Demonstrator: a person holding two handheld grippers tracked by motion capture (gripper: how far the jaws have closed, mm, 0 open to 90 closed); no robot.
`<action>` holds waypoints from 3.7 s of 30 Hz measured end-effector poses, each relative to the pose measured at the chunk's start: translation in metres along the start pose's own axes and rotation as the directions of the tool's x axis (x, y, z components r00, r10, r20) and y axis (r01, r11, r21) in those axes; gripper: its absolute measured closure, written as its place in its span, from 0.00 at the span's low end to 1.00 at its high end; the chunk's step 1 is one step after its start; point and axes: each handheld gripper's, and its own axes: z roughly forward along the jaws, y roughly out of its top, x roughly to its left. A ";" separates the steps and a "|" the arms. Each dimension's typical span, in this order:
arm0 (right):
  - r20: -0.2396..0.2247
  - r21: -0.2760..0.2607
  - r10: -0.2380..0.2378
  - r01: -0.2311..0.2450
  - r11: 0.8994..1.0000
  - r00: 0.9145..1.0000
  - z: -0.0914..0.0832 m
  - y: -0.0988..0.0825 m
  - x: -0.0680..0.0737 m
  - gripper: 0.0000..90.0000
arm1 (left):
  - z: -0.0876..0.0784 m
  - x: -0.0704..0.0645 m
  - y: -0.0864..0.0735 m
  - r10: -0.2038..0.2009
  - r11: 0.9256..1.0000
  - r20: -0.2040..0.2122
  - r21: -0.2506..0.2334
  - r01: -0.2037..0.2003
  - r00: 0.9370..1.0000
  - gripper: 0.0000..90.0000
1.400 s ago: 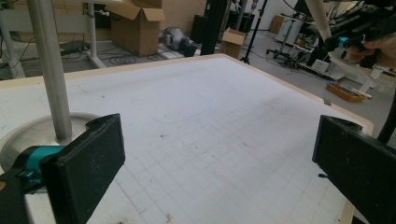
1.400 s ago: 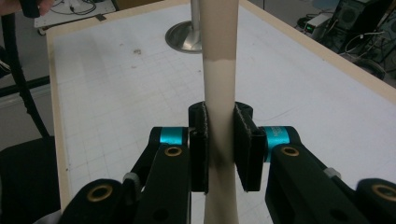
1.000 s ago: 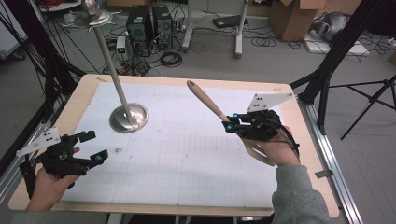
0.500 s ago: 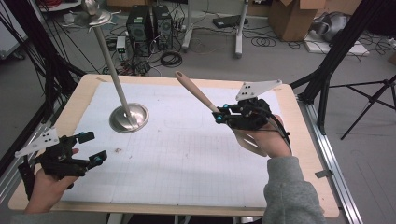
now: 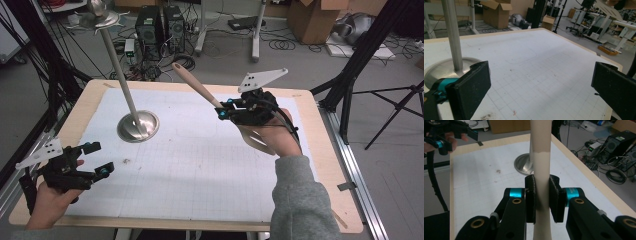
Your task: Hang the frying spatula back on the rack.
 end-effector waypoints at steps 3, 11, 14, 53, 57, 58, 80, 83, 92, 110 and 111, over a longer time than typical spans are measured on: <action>-0.002 0.005 -0.006 0.006 1.000 1.000 0.005 0.006 -0.003 0.87 | 0.000 0.001 0.000 -0.001 1.000 0.002 -0.001 0.001 1.000 0.03; -0.007 -0.008 -0.010 0.010 1.000 1.000 0.017 0.021 -0.012 0.87 | 0.002 0.001 0.000 -0.002 1.000 0.007 0.002 0.002 1.000 0.03; -0.007 -0.005 -0.009 0.009 1.000 1.000 0.021 0.025 -0.014 0.87 | 0.003 -0.001 0.001 0.002 1.000 0.013 0.000 -0.002 1.000 0.03; -0.032 -0.016 -0.035 0.035 0.999 0.999 0.065 0.094 -0.024 0.87 | 0.002 0.002 -0.002 -0.019 1.000 0.028 -0.013 0.020 0.999 0.03; -0.030 -0.012 -0.034 0.034 0.999 0.999 0.069 0.098 -0.023 0.87 | 0.002 0.002 -0.003 -0.023 1.000 0.028 -0.009 0.023 0.999 0.03; -0.029 -0.012 -0.038 0.038 0.999 0.999 0.070 0.099 -0.023 0.87 | 0.003 0.002 -0.003 -0.023 1.000 0.029 -0.008 0.024 0.999 0.03; -0.033 -0.008 -0.025 0.025 1.000 0.999 0.083 0.109 -0.025 0.87 | 0.000 0.003 -0.004 -0.028 1.000 0.026 -0.007 0.028 0.999 0.03; -0.034 -0.005 -0.021 0.021 1.000 0.999 0.085 0.109 -0.026 0.87 | -0.001 0.004 -0.005 -0.030 1.000 0.026 -0.008 0.030 0.999 0.03; -0.037 -0.007 -0.021 0.021 1.000 0.999 0.092 0.109 -0.027 0.87 | -0.002 0.004 -0.005 -0.033 0.999 0.024 -0.010 0.033 0.999 0.03; -0.044 0.014 -0.016 0.016 1.000 0.999 0.110 0.109 -0.024 0.87 | -0.003 0.004 -0.006 -0.037 0.999 0.020 -0.010 0.037 0.999 0.03; -0.043 0.015 -0.016 0.017 1.000 0.999 0.112 0.109 -0.024 0.87 | -0.003 0.004 -0.006 -0.036 0.999 0.019 -0.008 0.036 0.999 0.03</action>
